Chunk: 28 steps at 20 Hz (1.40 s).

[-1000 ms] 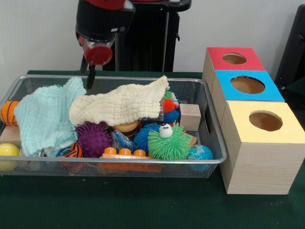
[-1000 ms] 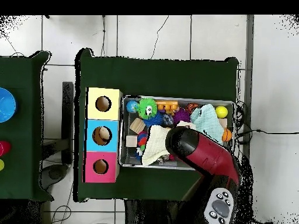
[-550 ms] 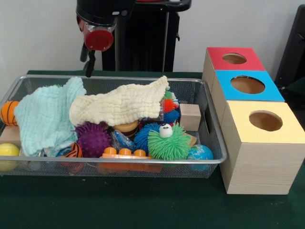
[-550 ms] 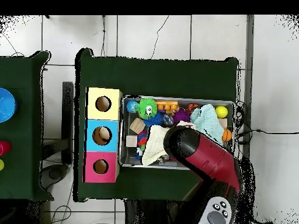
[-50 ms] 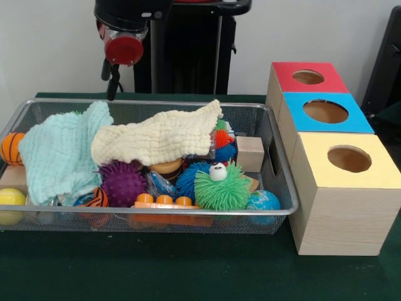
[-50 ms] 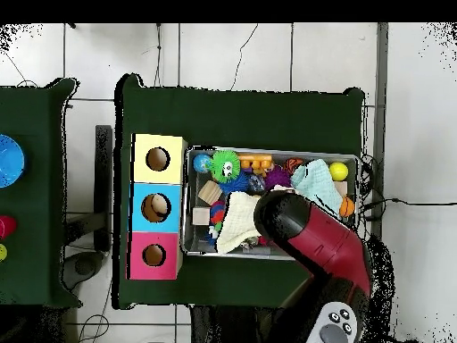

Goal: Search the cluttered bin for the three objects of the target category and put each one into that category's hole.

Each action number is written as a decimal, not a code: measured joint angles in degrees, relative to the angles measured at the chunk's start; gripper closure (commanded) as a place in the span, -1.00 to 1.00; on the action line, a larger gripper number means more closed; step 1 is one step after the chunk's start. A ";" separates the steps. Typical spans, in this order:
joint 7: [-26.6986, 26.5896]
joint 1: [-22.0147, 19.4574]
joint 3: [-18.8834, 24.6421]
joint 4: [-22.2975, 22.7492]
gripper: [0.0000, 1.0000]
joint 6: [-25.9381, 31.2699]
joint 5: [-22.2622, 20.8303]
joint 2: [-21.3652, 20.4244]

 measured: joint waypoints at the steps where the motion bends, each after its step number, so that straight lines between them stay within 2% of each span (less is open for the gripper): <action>1: 0.00 -0.20 0.01 -0.13 -1.00 0.00 0.32 0.32; 10: 0.00 -2.64 0.44 -0.14 -1.00 0.00 3.82 1.62; 28: 0.00 -1.92 0.45 -0.14 -1.00 0.00 8.64 1.79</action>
